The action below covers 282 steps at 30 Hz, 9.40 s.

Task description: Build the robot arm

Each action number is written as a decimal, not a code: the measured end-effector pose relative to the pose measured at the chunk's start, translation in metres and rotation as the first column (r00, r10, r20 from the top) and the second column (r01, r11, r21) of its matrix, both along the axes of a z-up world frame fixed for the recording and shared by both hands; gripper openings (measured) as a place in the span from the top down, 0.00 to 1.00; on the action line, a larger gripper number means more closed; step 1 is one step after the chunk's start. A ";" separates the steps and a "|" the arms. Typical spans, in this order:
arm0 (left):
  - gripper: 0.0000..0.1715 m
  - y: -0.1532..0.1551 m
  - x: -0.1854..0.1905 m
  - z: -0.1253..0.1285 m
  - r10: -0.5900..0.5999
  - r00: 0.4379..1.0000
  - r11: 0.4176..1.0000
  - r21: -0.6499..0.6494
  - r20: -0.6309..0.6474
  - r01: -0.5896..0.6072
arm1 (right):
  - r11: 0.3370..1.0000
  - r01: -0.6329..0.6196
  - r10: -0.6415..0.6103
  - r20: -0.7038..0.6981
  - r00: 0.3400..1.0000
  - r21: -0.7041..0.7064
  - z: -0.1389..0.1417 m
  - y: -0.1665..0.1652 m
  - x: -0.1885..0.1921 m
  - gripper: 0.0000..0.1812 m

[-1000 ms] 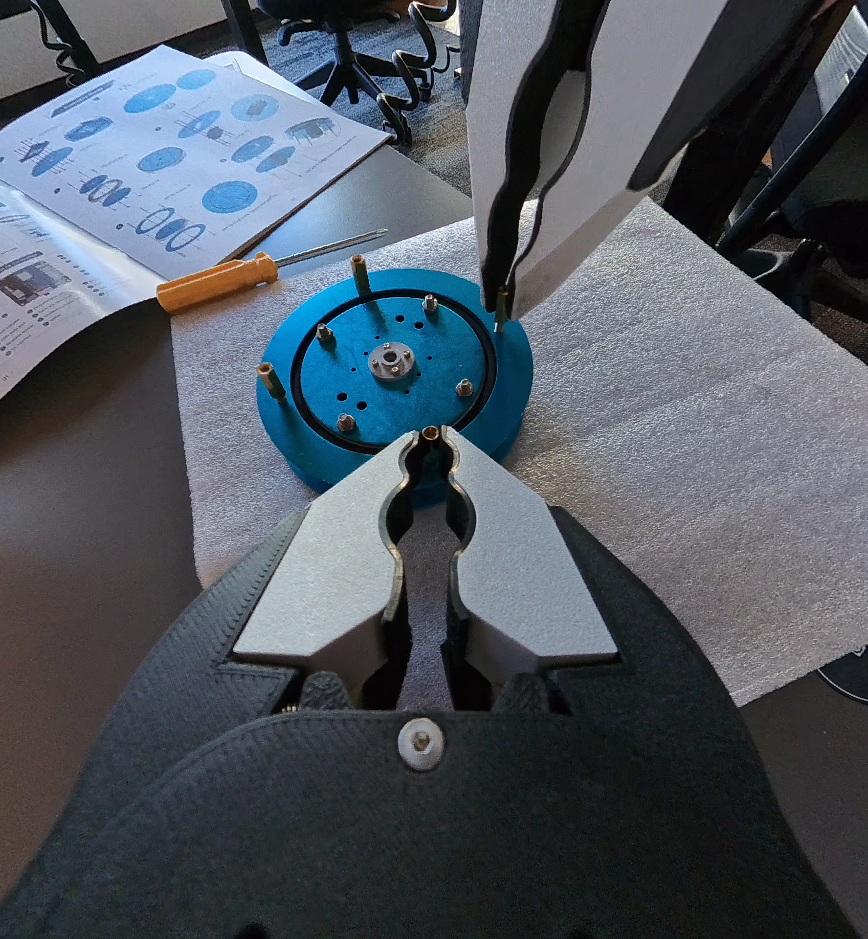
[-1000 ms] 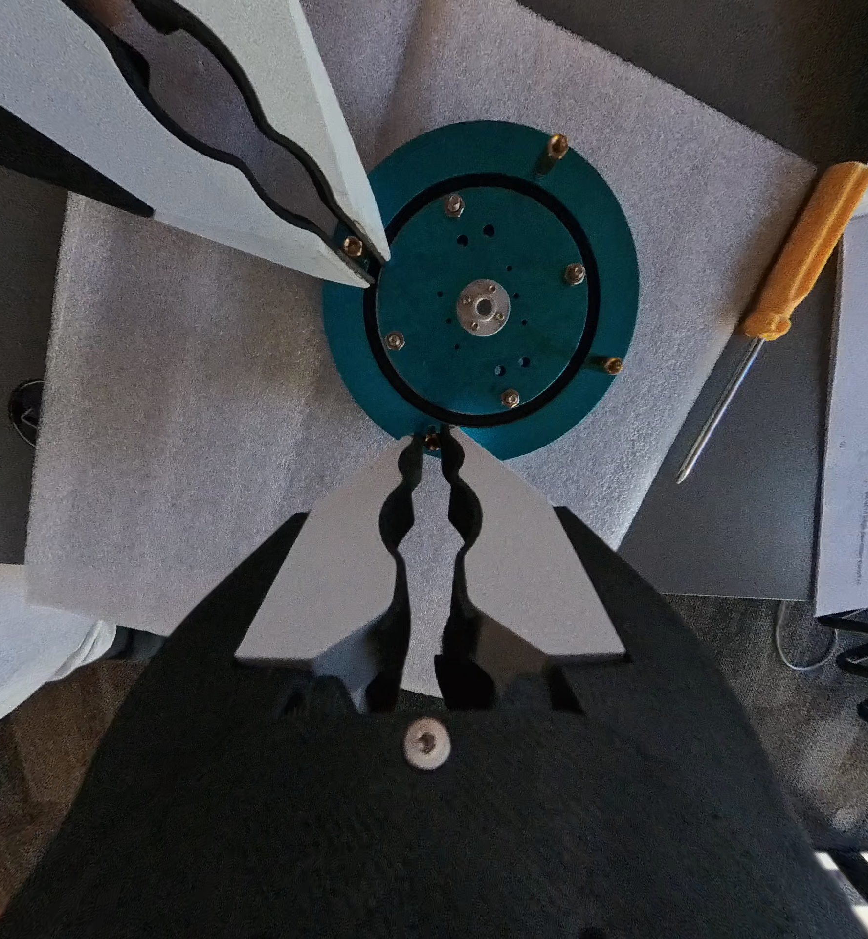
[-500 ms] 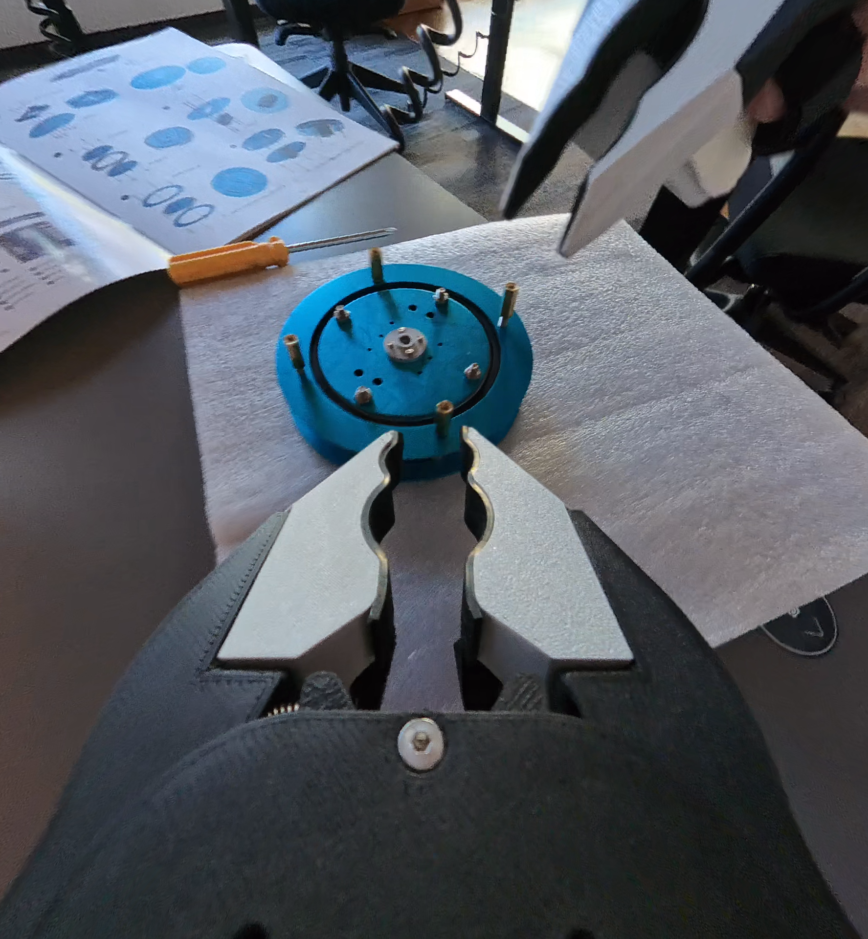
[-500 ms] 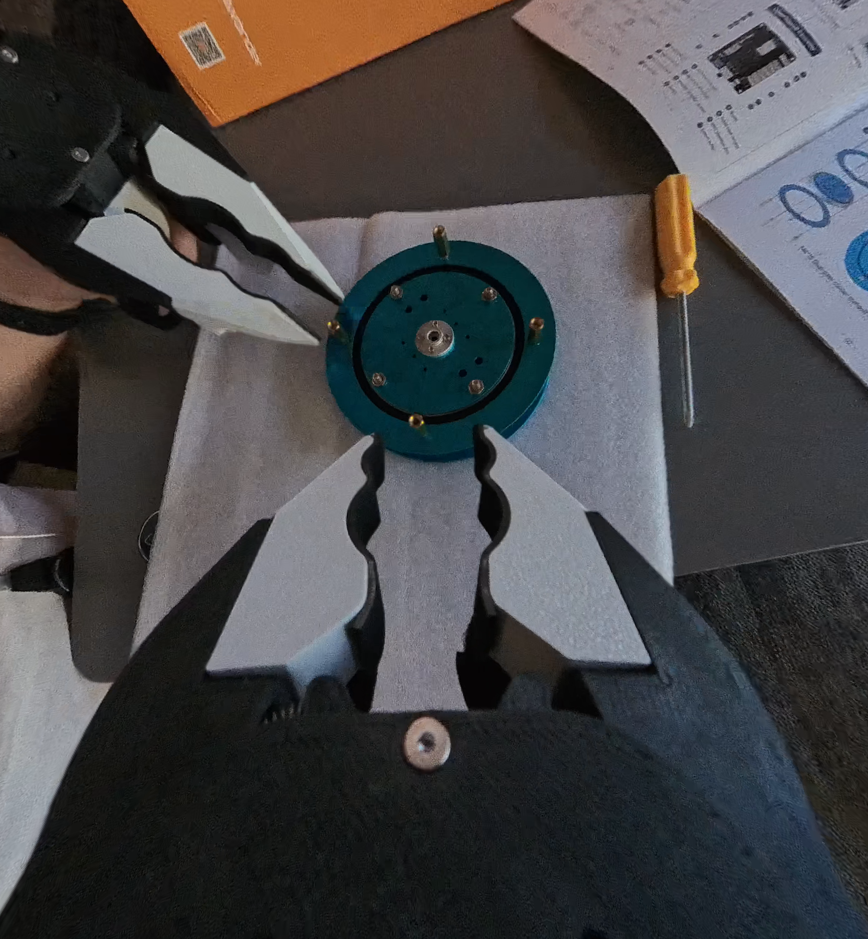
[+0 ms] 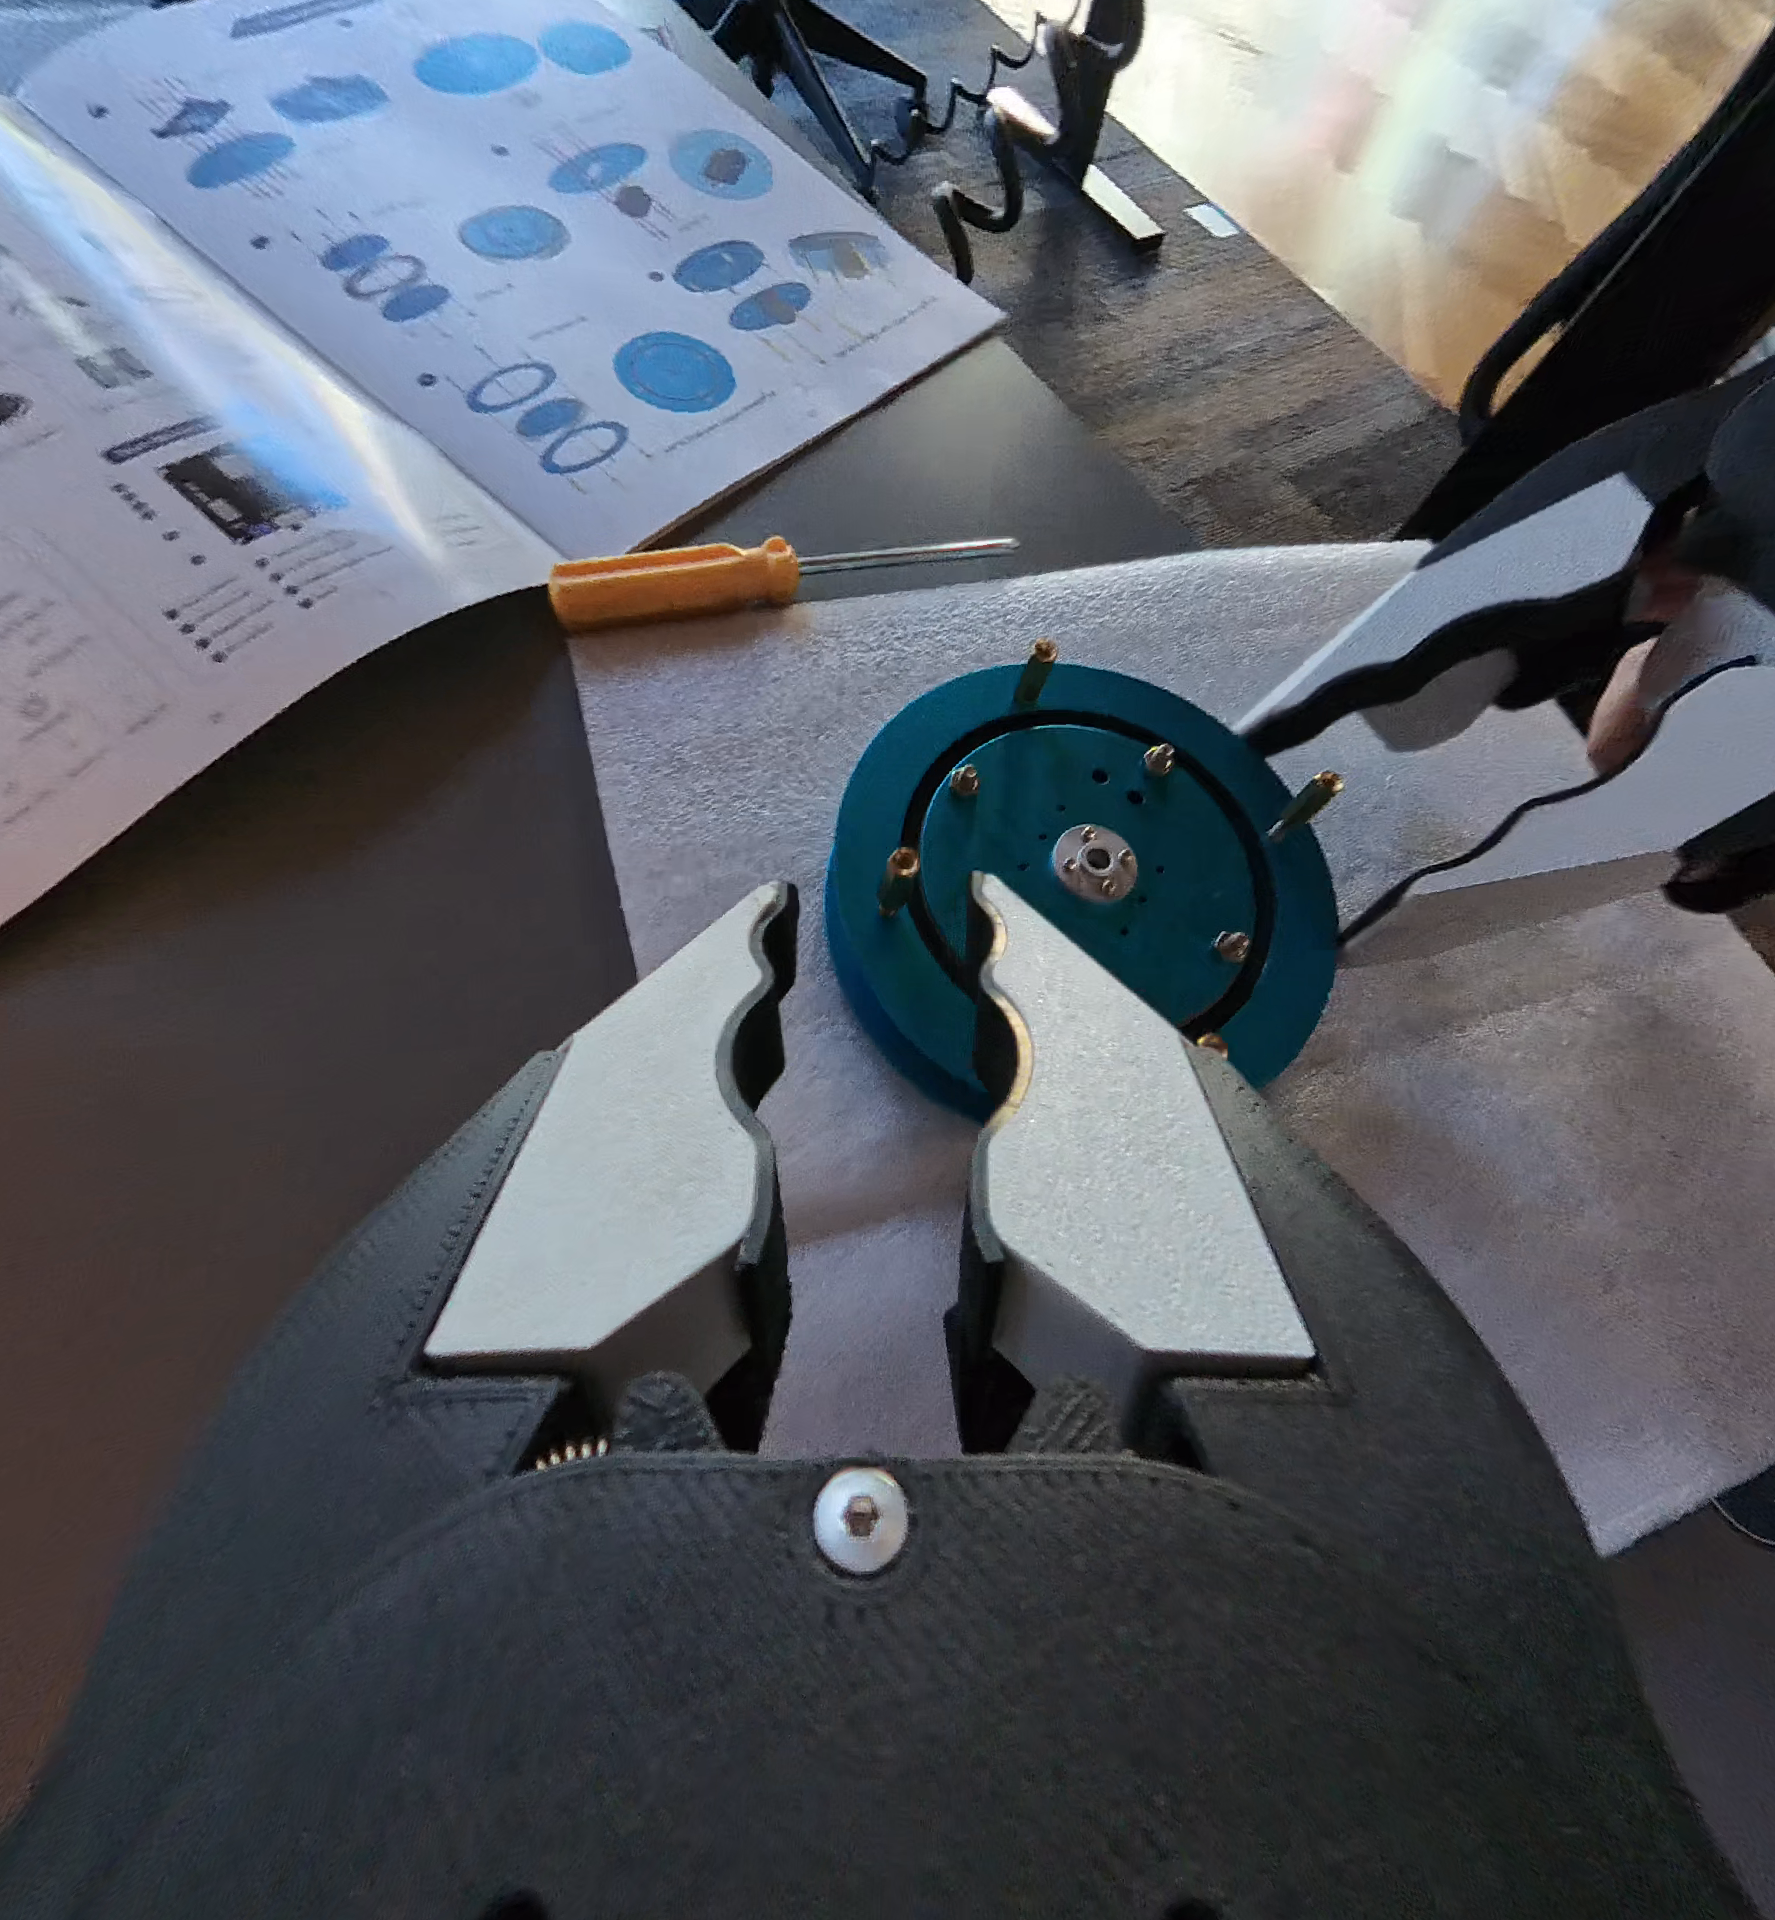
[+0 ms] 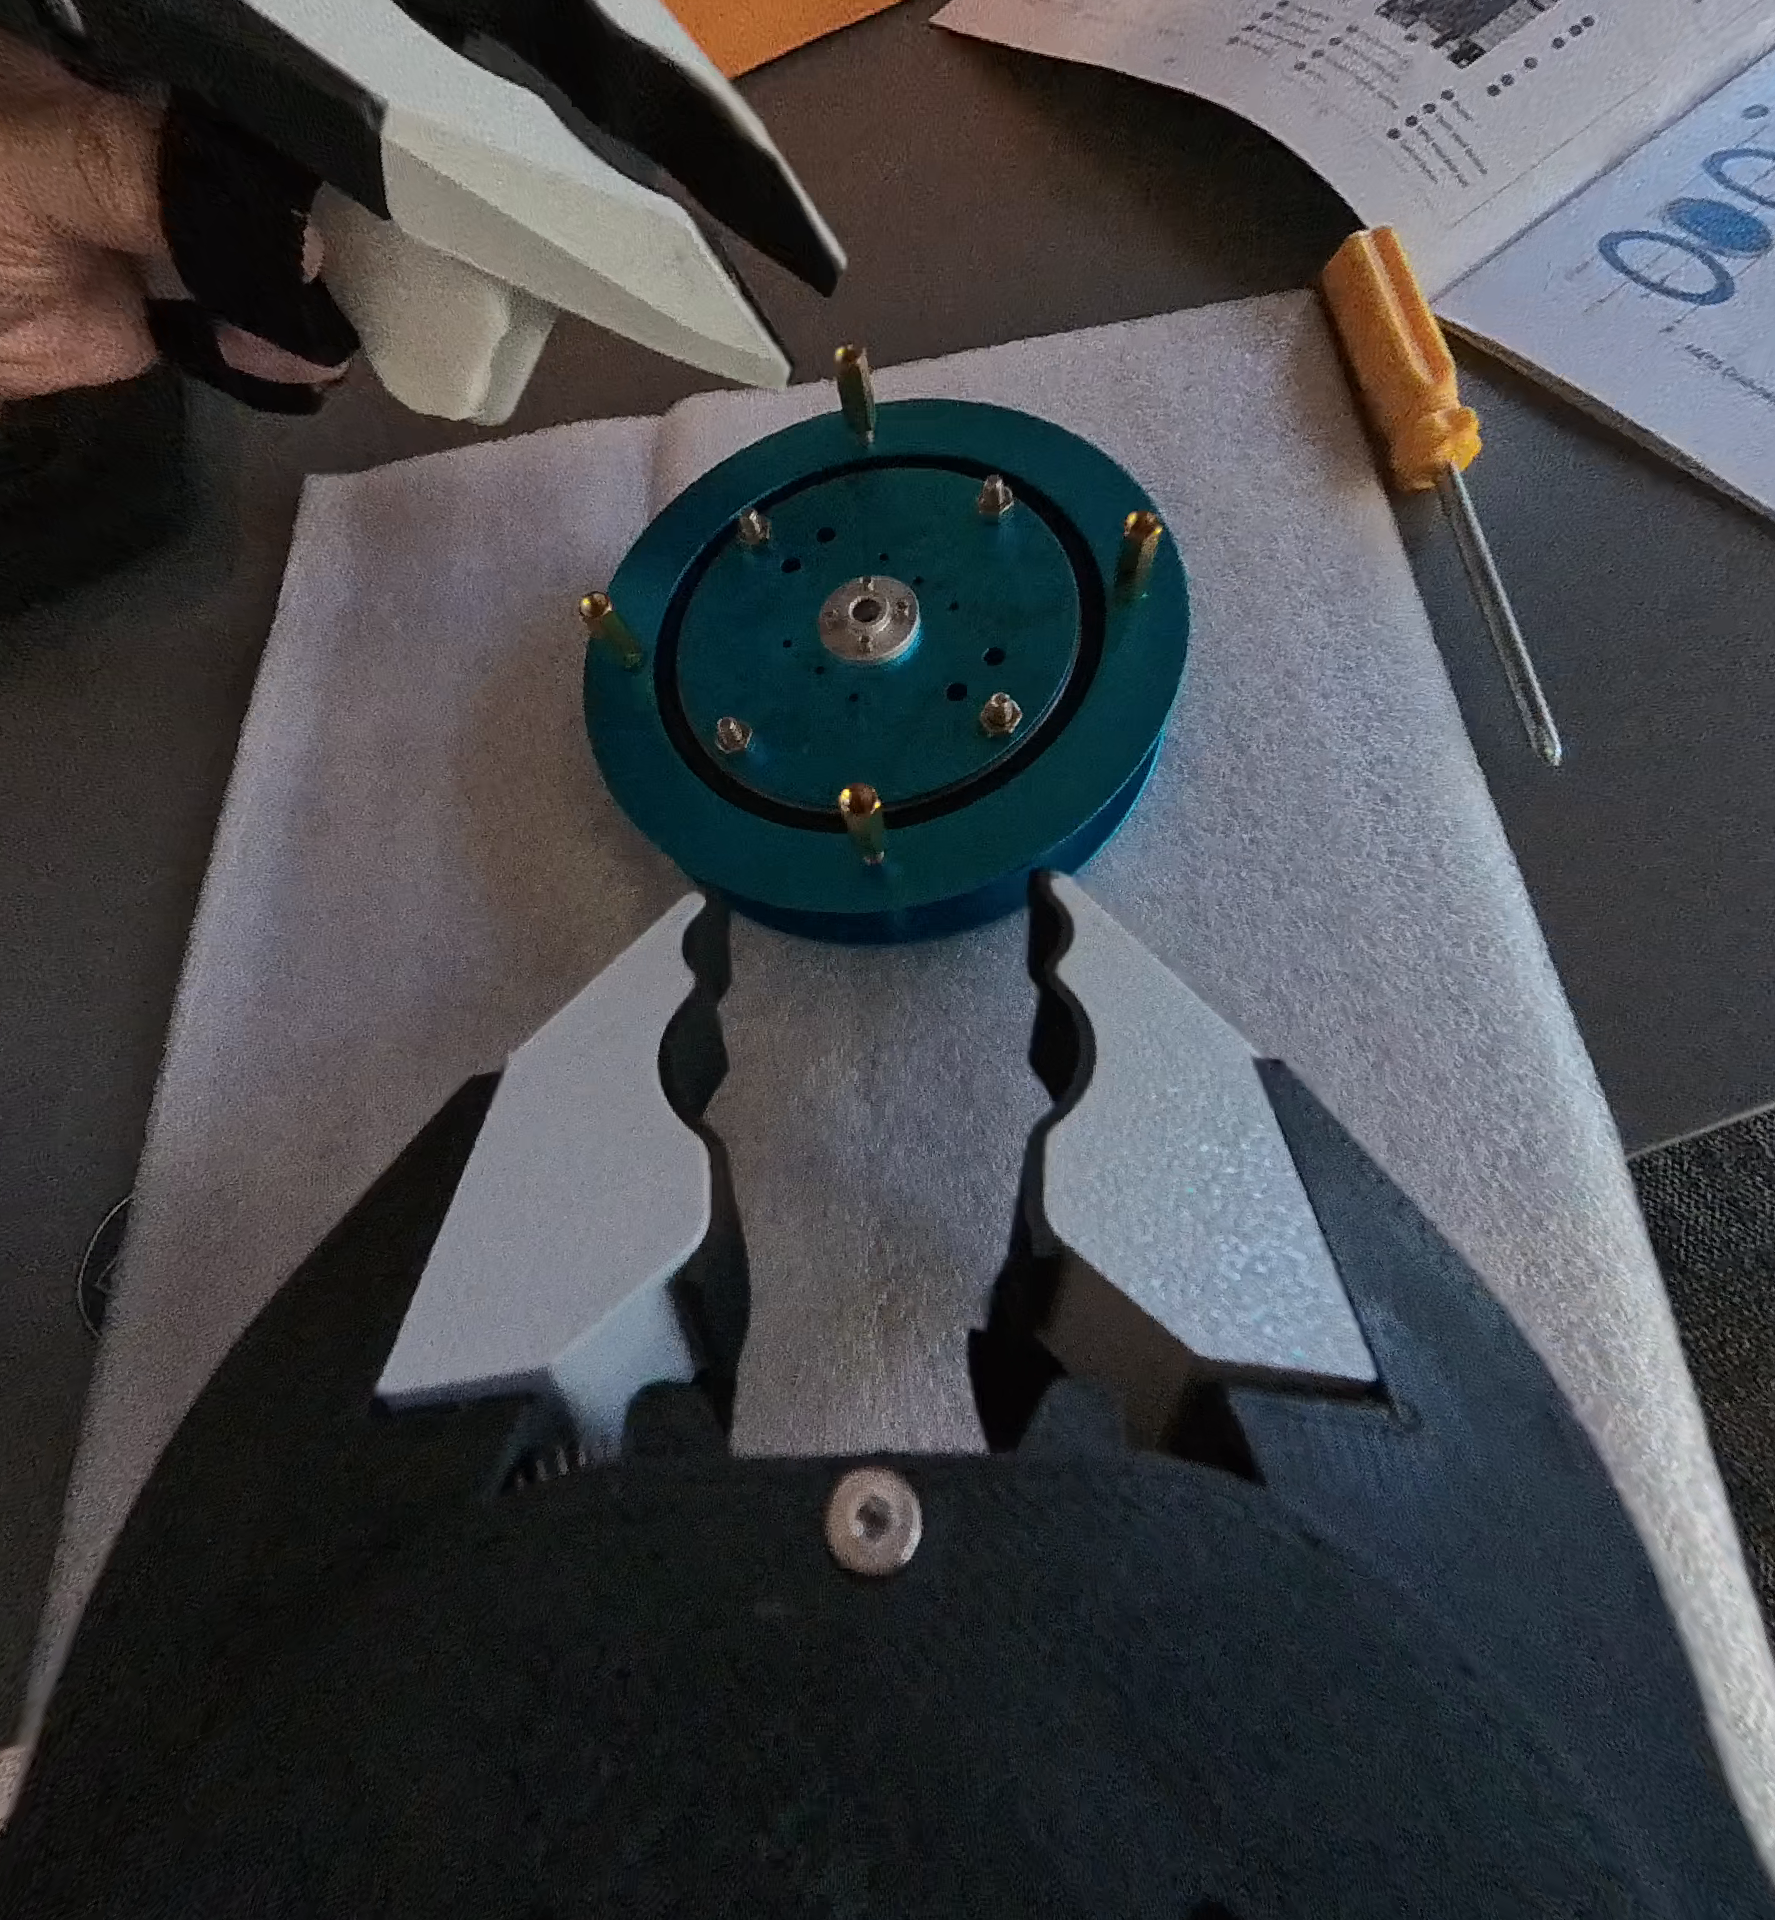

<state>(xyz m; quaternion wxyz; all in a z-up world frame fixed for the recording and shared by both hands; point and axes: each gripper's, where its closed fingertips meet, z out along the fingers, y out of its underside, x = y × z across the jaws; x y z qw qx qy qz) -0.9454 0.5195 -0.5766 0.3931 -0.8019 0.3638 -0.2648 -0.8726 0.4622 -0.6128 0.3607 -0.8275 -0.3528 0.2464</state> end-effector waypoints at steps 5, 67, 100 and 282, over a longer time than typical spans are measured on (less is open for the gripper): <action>0.86 0.003 0.012 0.003 -0.085 0.996 0.996 0.010 0.036 0.085 | 0.998 -0.043 0.041 -0.045 0.998 -0.041 -0.001 0.001 -0.001 0.71; 0.86 -0.043 -0.019 0.009 -0.030 0.999 0.991 0.129 -0.042 0.036 | 0.930 -0.347 0.363 -0.162 0.917 0.122 0.035 0.033 0.024 0.86; 0.89 -0.038 -0.001 -0.006 -0.232 0.965 0.949 0.188 -0.122 0.252 | 0.664 -0.601 0.597 0.167 0.784 0.446 0.023 -0.012 -0.007 0.75; 0.90 -0.078 0.051 -0.021 -0.119 0.985 0.961 0.236 -0.125 0.146 | 0.835 -0.506 0.537 -0.120 0.835 0.215 0.029 -0.041 -0.024 0.81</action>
